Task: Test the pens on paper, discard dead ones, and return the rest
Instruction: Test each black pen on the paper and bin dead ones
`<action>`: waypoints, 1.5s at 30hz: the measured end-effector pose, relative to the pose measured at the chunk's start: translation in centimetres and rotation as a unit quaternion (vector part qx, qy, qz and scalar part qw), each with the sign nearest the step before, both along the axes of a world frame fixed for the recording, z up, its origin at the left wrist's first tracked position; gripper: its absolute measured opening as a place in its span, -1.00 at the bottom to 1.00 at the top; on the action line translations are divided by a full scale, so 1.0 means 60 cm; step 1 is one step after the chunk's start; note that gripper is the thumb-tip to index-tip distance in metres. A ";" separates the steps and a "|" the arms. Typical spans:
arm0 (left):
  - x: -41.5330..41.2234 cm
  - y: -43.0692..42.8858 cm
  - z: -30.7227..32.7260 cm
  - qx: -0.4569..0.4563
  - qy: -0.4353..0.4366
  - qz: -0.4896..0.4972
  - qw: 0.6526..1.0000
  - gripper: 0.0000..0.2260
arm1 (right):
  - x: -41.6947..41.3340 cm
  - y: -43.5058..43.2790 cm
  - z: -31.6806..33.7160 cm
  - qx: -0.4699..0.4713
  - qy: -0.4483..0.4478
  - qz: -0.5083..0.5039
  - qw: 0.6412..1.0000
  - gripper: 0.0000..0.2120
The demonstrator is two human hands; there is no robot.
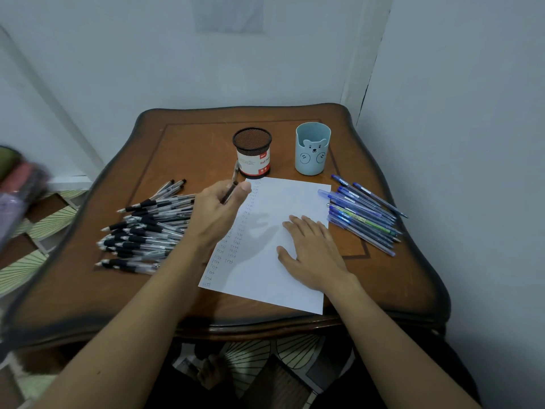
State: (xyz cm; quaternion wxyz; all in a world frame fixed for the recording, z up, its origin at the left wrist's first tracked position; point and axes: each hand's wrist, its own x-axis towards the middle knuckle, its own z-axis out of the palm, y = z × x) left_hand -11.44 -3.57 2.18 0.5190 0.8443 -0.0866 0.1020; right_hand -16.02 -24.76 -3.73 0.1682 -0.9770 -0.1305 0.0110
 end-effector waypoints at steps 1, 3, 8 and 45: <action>-0.002 -0.001 -0.005 0.000 0.010 0.010 1.000 -0.67 | 0.000 0.000 -0.001 0.003 -0.001 -0.001 1.000 -0.42; -0.009 -0.003 -0.016 -0.030 0.023 0.029 0.999 -0.84 | 0.000 -0.001 -0.002 0.010 -0.005 -0.001 1.000 -0.44; -0.037 0.003 -0.041 -0.233 0.065 0.043 0.969 -0.67 | -0.002 -0.001 -0.003 0.011 -0.006 -0.001 1.000 -0.44; -0.080 0.040 -0.081 -0.046 0.035 0.137 0.989 -0.74 | -0.002 0.000 -0.005 0.021 -0.012 -0.012 1.000 -0.44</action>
